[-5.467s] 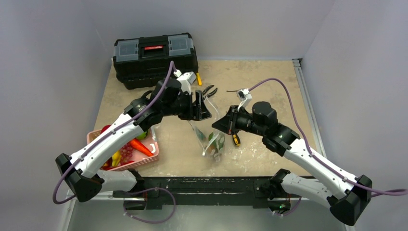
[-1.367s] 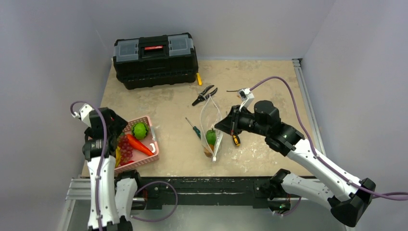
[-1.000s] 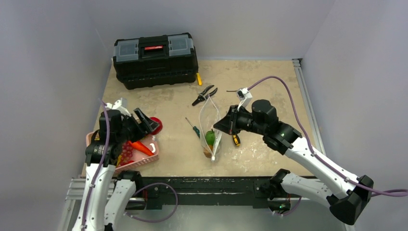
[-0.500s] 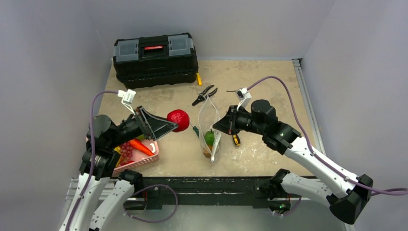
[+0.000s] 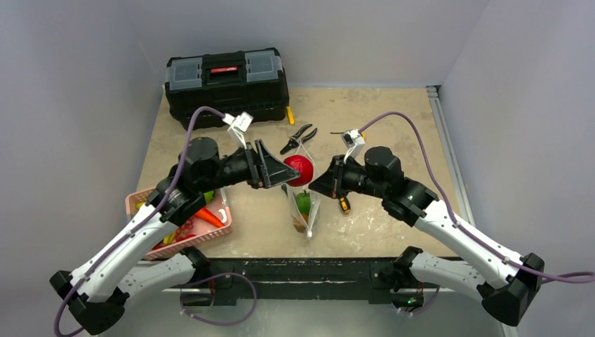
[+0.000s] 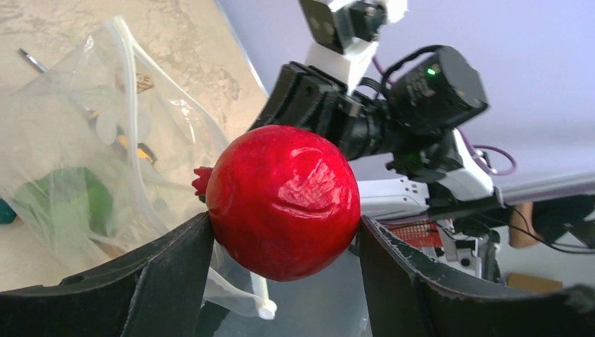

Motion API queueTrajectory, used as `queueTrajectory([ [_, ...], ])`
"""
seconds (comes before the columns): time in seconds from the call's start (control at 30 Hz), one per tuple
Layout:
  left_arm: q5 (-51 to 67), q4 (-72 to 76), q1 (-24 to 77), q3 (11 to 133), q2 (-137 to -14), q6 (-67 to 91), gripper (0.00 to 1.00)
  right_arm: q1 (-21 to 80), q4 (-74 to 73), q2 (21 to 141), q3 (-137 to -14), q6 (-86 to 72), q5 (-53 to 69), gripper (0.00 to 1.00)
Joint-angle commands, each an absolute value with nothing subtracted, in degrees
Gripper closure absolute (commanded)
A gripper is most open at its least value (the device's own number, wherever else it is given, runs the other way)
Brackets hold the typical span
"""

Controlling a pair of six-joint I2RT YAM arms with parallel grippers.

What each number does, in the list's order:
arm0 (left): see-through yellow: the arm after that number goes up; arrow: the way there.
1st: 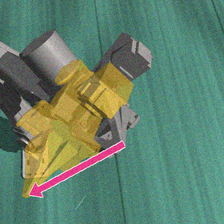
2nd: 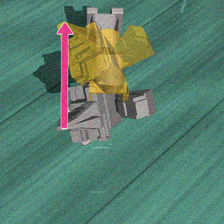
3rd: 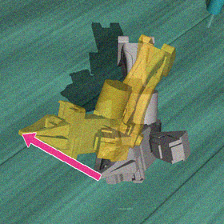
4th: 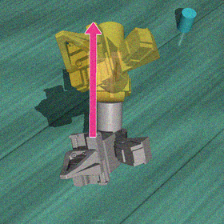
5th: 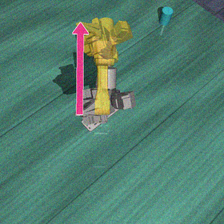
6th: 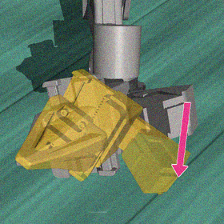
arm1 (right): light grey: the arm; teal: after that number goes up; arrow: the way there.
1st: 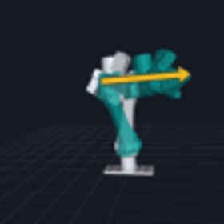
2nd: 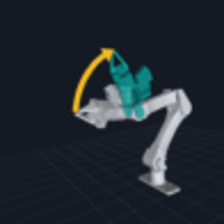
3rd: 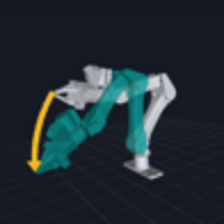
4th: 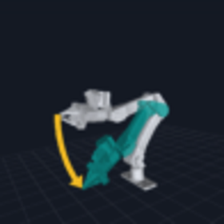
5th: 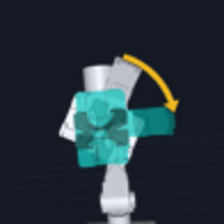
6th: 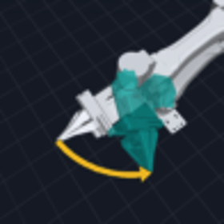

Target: Place the food in the zip-top bag and seal the zipper

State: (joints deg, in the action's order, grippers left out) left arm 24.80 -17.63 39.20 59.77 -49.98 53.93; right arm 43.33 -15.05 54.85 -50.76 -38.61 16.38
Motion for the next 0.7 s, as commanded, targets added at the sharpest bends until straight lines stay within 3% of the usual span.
queueTrajectory([
  [0.0, 15.3, -15.9, 41.9, 61.5, -52.3, 53.0, 0.66, 43.7, -13.3, 53.4, -51.6, -39.0, 15.7, 1.0],
  [0.33, 5.0, -30.3, 45.7, 70.2, -60.6, 47.4, 0.54, 43.7, -12.5, 53.1, -50.6, -39.4, 15.9, 1.0],
  [0.47, 1.4, -31.8, 46.7, 71.1, -61.1, 45.5, 0.31, 43.7, -12.8, 53.3, -50.7, -39.2, 15.9, 1.0],
  [0.57, 1.7, -31.9, 46.8, 71.7, -61.5, 44.6, 0.28, 43.7, -12.8, 52.8, -50.5, -39.1, 15.7, 1.0],
  [0.67, 1.1, -33.2, 46.9, 72.9, -61.7, 43.6, 0.18, 43.7, -12.9, 52.8, -50.5, -39.0, 15.6, 1.0],
])
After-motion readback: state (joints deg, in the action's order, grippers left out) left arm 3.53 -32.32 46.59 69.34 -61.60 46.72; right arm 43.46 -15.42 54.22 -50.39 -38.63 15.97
